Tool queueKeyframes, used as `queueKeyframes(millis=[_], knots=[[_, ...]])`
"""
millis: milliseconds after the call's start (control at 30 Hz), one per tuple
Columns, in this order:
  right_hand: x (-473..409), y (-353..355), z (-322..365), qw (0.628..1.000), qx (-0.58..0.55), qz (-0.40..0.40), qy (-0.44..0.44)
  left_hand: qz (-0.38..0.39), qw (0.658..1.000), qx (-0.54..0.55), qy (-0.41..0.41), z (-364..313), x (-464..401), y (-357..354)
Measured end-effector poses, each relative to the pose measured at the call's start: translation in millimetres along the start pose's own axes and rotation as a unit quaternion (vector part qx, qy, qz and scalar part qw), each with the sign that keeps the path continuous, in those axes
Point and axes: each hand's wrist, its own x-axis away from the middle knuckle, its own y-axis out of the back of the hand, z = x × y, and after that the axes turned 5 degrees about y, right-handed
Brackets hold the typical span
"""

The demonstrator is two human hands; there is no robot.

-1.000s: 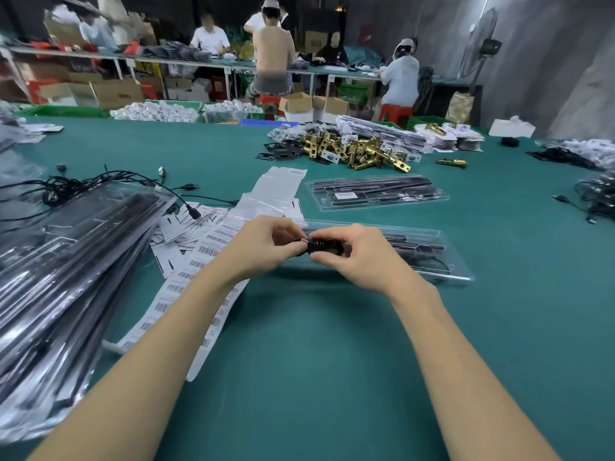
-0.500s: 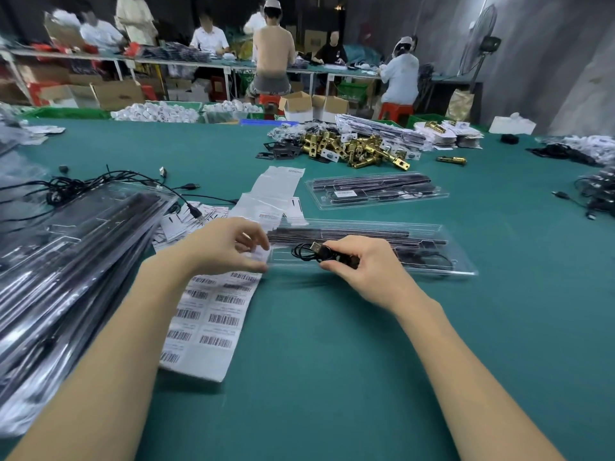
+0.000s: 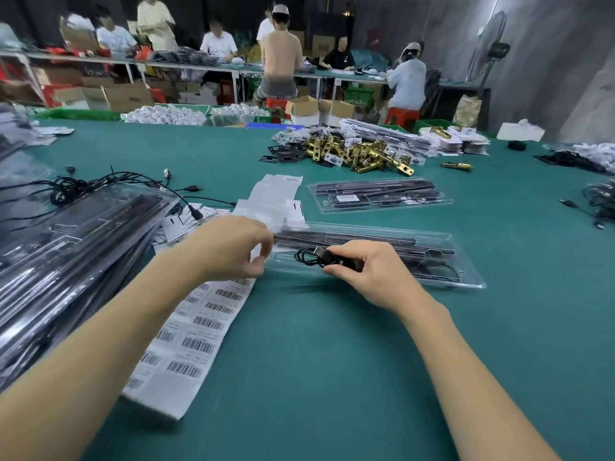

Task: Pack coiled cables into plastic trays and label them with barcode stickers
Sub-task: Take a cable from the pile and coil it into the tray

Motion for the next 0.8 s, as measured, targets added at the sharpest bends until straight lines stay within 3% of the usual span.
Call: queueKeyframes(millis=[100,200,300,367,467,667,800], knots=[[1.7,3.8,2.7,1.000,0.016,0.001,0.014,-0.059,0.997,-0.022,-0.034,-3.9,3.6,-7.1],[6.1,8.4,3.5,0.999,0.016,-0.015,0.026,-0.146,0.983,0.105,-0.047,-8.3,11.2,-19.1],[11.5,8.6,4.2,0.998,0.048,-0.029,0.033,-0.198,0.943,0.267,0.014,-14.6,14.0,-32.6],[15.9,5.8,7.1,0.988,0.128,-0.056,0.066,-0.198,0.923,0.326,0.055,-20.3,14.1,-40.2],[19.5,-3.4,15.6,0.952,0.257,-0.104,0.128,-0.165,0.929,0.323,0.070,-26.9,13.2,-46.8],[25.0,-15.7,22.0,0.942,0.272,-0.132,0.147,-0.194,0.923,0.320,0.094,-31.0,10.9,-49.1],[24.0,-19.9,24.3,0.935,0.290,-0.147,0.139,-0.229,0.896,0.336,0.177,-33.9,12.0,-50.8]])
